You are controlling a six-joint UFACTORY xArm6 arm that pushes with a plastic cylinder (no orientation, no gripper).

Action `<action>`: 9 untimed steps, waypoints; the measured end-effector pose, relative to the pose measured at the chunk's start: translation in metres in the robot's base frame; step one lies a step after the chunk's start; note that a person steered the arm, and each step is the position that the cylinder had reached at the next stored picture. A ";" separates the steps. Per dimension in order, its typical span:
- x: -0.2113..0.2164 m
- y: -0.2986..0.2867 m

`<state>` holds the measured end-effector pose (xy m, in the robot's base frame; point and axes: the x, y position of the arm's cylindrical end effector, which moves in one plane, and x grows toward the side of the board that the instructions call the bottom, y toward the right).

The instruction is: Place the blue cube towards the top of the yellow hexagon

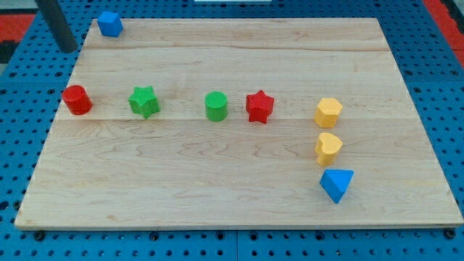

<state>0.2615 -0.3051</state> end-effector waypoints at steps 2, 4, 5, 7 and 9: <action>-0.065 0.050; -0.025 0.247; -0.039 0.215; -0.069 0.236; -0.013 0.280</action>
<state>0.2482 -0.0247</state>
